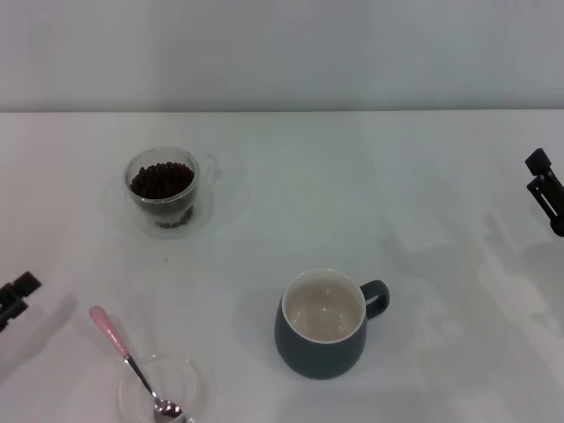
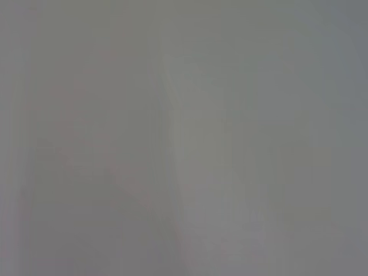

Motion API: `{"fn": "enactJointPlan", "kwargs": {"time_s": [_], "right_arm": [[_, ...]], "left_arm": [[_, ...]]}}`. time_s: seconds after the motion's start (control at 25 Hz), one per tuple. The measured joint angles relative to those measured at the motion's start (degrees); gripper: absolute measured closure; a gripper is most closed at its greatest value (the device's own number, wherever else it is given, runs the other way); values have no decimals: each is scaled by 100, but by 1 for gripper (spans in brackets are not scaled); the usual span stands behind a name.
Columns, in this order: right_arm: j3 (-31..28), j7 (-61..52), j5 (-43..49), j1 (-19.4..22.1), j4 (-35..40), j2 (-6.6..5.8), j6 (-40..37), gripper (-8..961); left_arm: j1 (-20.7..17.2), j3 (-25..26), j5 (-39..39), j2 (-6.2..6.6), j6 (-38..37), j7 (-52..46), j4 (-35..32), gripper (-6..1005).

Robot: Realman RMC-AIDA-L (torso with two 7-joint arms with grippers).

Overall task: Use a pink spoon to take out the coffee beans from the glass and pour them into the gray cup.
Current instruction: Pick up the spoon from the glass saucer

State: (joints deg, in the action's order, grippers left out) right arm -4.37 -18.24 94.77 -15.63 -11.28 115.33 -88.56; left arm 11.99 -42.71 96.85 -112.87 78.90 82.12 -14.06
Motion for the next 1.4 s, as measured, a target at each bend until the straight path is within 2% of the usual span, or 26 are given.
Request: {"fn": "enactJointPlan", "kwargs": {"time_s": [0.08, 0.36, 1.12, 1.4], "right_arm": [[1, -71, -14, -5, 14, -4, 14, 138], [-10, -212, -51, -101, 90, -12, 148, 138], [-11, -317, -55, -288, 52, -12, 314, 139], [-24, -320, -55, -297, 36, -6, 313, 139]], "left_arm": [[75, -1, -192, 24, 50, -119, -11, 207], [519, 4, -1219, 143, 81, -522, -11, 211], [611, -12, -1645, 190, 153, -527, -111, 212], [753, -7, -1945, 197, 125, -513, -123, 216]]}}
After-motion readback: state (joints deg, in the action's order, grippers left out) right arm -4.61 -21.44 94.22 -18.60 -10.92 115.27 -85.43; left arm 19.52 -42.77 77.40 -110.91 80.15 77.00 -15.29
